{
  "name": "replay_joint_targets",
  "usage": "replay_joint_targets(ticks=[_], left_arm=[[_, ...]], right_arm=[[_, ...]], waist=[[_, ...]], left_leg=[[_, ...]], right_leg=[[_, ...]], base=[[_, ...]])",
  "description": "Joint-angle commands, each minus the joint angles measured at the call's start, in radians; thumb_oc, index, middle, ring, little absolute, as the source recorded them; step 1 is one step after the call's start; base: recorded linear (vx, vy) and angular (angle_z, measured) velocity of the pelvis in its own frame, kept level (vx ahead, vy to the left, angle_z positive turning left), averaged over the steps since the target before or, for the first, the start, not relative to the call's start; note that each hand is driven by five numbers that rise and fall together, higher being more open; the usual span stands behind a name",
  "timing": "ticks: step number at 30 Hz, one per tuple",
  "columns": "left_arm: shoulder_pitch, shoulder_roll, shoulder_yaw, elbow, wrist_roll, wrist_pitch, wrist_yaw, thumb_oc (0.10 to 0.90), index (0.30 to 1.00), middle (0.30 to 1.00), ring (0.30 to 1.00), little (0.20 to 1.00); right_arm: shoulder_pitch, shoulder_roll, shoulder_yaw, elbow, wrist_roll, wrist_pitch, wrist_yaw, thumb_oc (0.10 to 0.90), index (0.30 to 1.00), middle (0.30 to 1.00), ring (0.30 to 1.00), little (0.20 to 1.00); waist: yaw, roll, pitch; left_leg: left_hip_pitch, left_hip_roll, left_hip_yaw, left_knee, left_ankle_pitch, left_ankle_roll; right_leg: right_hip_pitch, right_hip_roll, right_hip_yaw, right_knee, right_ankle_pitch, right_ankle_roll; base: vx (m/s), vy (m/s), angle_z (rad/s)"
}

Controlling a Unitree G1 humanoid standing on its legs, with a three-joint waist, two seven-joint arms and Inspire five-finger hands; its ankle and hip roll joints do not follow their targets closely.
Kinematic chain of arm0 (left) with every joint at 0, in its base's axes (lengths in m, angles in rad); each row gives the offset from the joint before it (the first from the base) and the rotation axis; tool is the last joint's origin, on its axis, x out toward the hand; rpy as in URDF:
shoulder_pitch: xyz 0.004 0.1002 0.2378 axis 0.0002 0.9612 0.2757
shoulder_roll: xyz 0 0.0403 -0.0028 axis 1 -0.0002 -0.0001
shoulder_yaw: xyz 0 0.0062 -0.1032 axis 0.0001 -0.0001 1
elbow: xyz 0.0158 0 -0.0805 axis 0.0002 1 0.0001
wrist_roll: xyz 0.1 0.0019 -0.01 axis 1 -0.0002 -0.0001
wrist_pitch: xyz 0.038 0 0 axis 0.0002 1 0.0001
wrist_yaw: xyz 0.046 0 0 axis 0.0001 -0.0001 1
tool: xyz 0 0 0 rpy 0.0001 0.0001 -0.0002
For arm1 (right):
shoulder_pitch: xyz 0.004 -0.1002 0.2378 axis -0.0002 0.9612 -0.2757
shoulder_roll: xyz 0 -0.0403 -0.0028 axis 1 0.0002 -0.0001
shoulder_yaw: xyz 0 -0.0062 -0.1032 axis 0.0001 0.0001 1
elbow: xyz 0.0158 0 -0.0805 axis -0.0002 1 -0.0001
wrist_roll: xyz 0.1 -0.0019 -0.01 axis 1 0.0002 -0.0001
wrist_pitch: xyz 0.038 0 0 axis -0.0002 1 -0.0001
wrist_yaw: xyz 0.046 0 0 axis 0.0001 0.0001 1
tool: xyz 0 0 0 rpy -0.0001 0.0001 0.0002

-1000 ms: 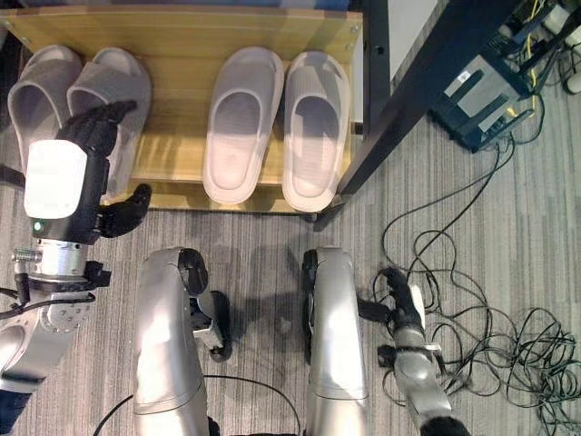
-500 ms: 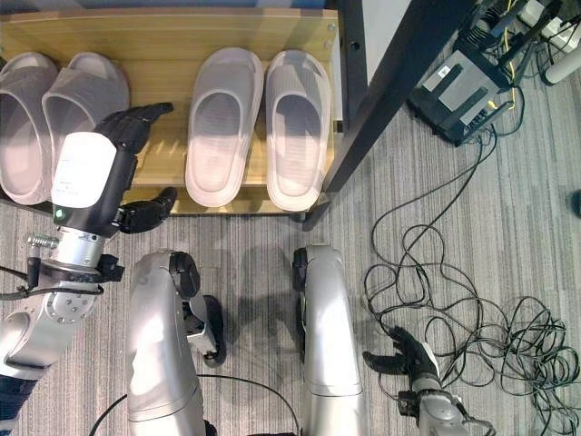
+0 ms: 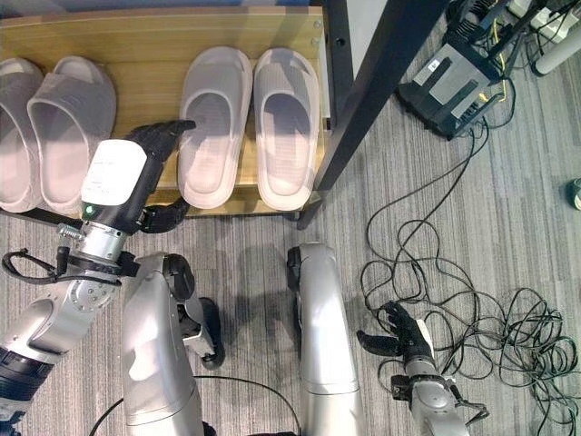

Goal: Arrange the slippers neatly on the shoe rack.

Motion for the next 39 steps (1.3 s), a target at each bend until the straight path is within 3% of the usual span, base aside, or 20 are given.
replay_joint_targets(ticks=[1, 11, 17, 25, 30, 33, 39], left_arm=[[-0.184, -0.009, -0.057, -0.003, 0.022, -0.027, 0.069, 0.8, 0.9, 0.9, 0.9, 0.9], [-0.339, -0.055, -0.17, 0.045, 0.031, -0.028, 0.103, 0.8, 0.9, 0.9, 0.9, 0.9], [-0.362, -0.052, -0.186, 0.061, 0.045, -0.015, 0.102, 0.8, 0.9, 0.9, 0.9, 0.9], [-0.23, 0.028, -0.051, 0.021, 0.132, 0.017, 0.153, 0.8, 0.9, 0.9, 0.9, 0.9], [-0.15, 0.021, 0.025, 0.005, 0.183, 0.043, 0.197, 0.8, 0.9, 0.9, 0.9, 0.9], [-0.027, 0.015, 0.118, -0.036, 0.196, 0.034, 0.222, 0.8, 0.9, 0.9, 0.9, 0.9], [0.056, -0.01, 0.179, -0.108, 0.133, -0.019, 0.234, 0.8, 0.9, 0.9, 0.9, 0.9]], right_arm=[[0.04, -0.075, -0.064, -0.037, -0.003, -0.056, -0.04, 0.8, 0.9, 0.9, 0.9, 0.9], [-0.009, -0.078, -0.02, -0.016, -0.001, -0.073, -0.061, 0.8, 0.9, 0.9, 0.9, 0.9], [-0.02, -0.075, -0.01, -0.002, -0.014, -0.074, -0.071, 0.8, 0.9, 0.9, 0.9, 0.9], [0.008, -0.049, -0.031, 0.009, -0.023, -0.076, -0.067, 0.8, 0.9, 0.9, 0.9, 0.9], [0.017, -0.042, -0.042, 0.006, -0.029, -0.083, -0.071, 0.8, 0.9, 0.9, 0.9, 0.9], [0.004, -0.037, -0.063, 0.005, -0.051, -0.079, -0.087, 0.8, 0.9, 0.9, 0.9, 0.9], [-0.017, -0.029, -0.085, 0.006, -0.056, -0.076, -0.099, 0.8, 0.9, 0.9, 0.9, 0.9]], waist=[[-0.012, -0.025, -0.027], [-0.023, -0.036, -0.027], [-0.021, -0.033, -0.027], [0.001, -0.025, -0.027], [0.009, -0.028, -0.027], [0.022, -0.03, -0.027], [0.03, -0.024, -0.027]], left_leg=[[0.054, -0.074, -0.078, -0.052, -0.049, 0.102], [0.054, -0.072, -0.078, -0.045, -0.049, 0.1], [0.054, -0.073, -0.077, -0.048, -0.048, 0.099], [0.054, -0.079, -0.073, -0.046, -0.051, 0.1], [0.054, -0.081, -0.069, -0.047, -0.05, 0.099], [0.054, -0.089, -0.06, -0.045, -0.049, 0.097], [0.054, -0.091, -0.056, -0.051, -0.042, 0.094]], right_leg=[[-0.007, -0.066, 0.034, -0.082, 0.037, -0.096], [-0.007, -0.066, 0.036, -0.079, 0.038, -0.093], [-0.007, -0.07, 0.036, -0.08, 0.035, -0.094], [-0.007, -0.068, 0.038, -0.071, 0.035, -0.094], [-0.007, -0.068, 0.038, -0.063, 0.033, -0.095], [-0.007, -0.062, 0.047, -0.05, 0.038, -0.097], [-0.007, -0.061, 0.048, -0.054, 0.047, -0.095]], base=[[0.0, 0.0, 0.0], [0.0, 0.0, 0.0], [0.0, 0.0, 0.0], [0.0, 0.0, 0.0], [0.0, 0.0, 0.0], [0.0, 0.0, 0.0], [0.0, 0.002, 0.02]])
